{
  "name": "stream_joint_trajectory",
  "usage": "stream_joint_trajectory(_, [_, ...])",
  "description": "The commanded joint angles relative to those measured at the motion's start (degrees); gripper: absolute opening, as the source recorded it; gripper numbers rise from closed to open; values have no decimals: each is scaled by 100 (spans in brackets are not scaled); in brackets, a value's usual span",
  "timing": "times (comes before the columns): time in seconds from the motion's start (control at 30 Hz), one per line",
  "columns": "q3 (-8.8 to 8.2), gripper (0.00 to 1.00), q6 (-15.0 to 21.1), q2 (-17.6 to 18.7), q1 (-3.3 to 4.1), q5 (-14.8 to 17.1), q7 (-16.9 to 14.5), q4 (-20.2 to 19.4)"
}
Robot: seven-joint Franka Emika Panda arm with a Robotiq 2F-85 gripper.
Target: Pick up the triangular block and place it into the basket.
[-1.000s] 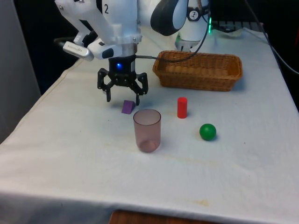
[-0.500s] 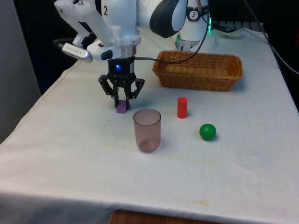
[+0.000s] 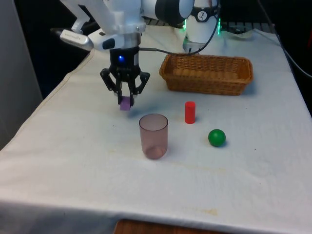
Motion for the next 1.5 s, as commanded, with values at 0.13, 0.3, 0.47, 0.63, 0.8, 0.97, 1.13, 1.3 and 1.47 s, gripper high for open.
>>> stream_joint_trajectory(0.13, [-103, 33, -120, -172, 92, -178, 126, -17])
stream_joint_trajectory(0.3, [-178, 33, -252, -413, 149, -309, 189, -69])
stream_joint_trajectory(0.47, [-212, 33, -298, -602, 178, -424, 252, -166])
stream_joint_trajectory(0.63, [-218, 33, -367, -900, 201, -647, 384, -321])
stream_joint_trajectory(0.8, [-229, 33, -435, -1157, 235, -831, 498, -470])
stream_joint_trajectory(0.97, [-149, 33, -476, -1346, 178, -882, 504, -579])
stream_joint_trajectory(1.13, [-212, 33, -493, -1833, 252, -1203, 682, -957])
stream_joint_trajectory(1.3, [-201, 33, -510, -2177, 246, -1375, 751, -1209])
stream_joint_trajectory(1.47, [-189, 33, -539, -2504, 258, -1570, 865, -1450])
